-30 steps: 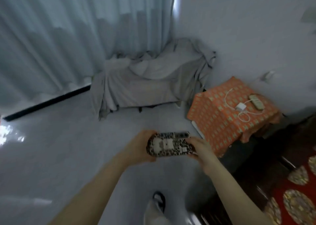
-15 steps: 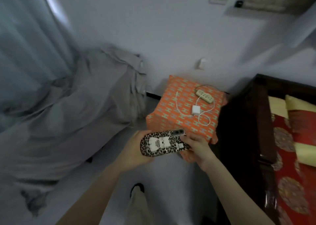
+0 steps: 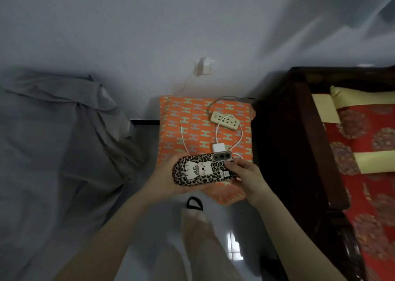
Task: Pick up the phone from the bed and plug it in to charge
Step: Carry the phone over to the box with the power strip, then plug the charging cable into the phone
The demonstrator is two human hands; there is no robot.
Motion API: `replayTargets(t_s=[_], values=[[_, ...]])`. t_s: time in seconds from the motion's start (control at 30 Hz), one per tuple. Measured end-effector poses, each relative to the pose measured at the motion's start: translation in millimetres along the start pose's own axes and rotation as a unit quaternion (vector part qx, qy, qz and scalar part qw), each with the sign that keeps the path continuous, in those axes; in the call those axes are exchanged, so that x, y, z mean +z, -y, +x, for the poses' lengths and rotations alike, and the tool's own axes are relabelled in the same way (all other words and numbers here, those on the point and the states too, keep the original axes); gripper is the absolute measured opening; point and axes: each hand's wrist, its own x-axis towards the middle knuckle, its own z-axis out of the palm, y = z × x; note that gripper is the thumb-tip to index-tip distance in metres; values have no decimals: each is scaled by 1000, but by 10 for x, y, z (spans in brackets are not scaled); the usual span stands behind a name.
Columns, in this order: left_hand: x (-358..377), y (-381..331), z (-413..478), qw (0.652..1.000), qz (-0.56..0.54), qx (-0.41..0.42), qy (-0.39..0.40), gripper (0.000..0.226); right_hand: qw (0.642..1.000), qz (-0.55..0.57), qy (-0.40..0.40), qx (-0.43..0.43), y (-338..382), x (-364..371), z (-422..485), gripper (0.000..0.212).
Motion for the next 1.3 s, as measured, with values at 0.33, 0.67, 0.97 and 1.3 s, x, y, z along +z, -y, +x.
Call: replayTargets(t_s=[0.33, 0.67, 0.97, 1.3], values=[[-362, 995, 1511, 968, -15, -213, 130, 77, 995, -97, 26, 18, 221, 288, 1708, 10], [-434, 1857, 2069, 953, -95, -244, 150, 47, 990, -100, 96, -34, 62, 655, 2725, 5], [-613, 2120, 1792, 894, -342, -263, -119, 43, 903, -396, -66, -153, -476, 1234, 2902, 25], [-668, 1936, 1829, 849, -430, -251, -179, 42, 917, -358, -51, -169, -477, 1499, 2770, 7]])
